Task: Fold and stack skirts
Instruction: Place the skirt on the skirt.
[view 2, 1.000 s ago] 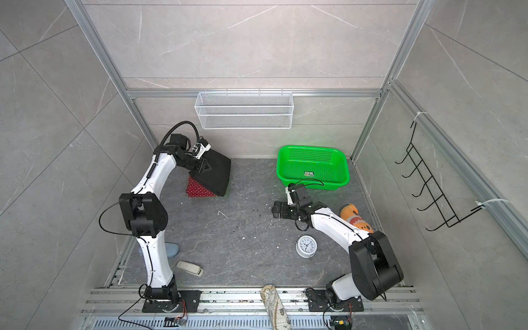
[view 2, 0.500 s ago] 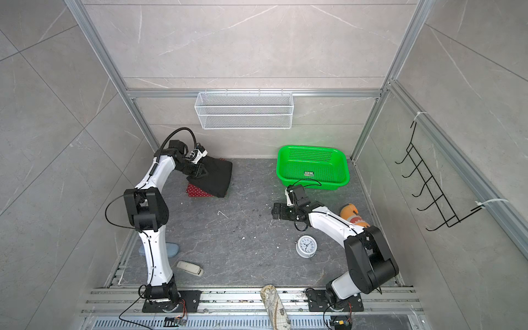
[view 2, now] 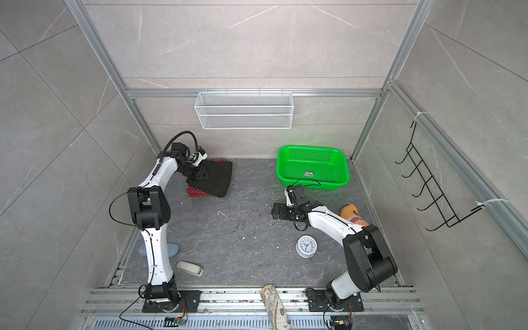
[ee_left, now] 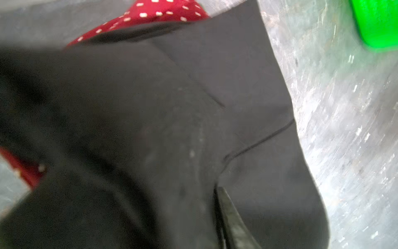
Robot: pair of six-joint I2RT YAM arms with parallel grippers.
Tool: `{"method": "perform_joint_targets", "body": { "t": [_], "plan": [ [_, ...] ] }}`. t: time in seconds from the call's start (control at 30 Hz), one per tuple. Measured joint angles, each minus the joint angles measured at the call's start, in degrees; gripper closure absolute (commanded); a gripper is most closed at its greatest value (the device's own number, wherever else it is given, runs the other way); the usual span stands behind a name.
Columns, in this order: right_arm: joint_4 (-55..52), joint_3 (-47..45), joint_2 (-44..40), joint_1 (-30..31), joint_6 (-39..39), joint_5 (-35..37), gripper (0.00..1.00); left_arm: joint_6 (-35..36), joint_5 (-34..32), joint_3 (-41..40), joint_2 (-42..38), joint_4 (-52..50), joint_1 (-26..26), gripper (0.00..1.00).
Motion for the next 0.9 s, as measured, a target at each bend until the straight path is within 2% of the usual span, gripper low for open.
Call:
{"method": "perform_joint_targets", "body": {
  "t": [0.3,0.57,0.77,0.9],
  "plan": [
    [0.0,0.1,0.0,0.0,0.0,-0.4,0.0,-2.6,-1.9,-0.1,-0.4,1.6,0.5,0.0],
    [0.0,0.1,0.0,0.0,-0.1,-0.8,0.0,-6.1,-6.4,-1.0,-5.4,3.6,0.5,0.0],
    [0.4,0.1,0.0,0.0,-0.1,-1.0,0.0,-10.5,-10.0,-4.3,-12.8,8.5,0.5,0.0],
    [0.5,0.1,0.0,0.0,-0.1,-1.1,0.0,-14.3,-8.5,-8.9,-18.2,12.6,0.5,0.08]
  ]
}}
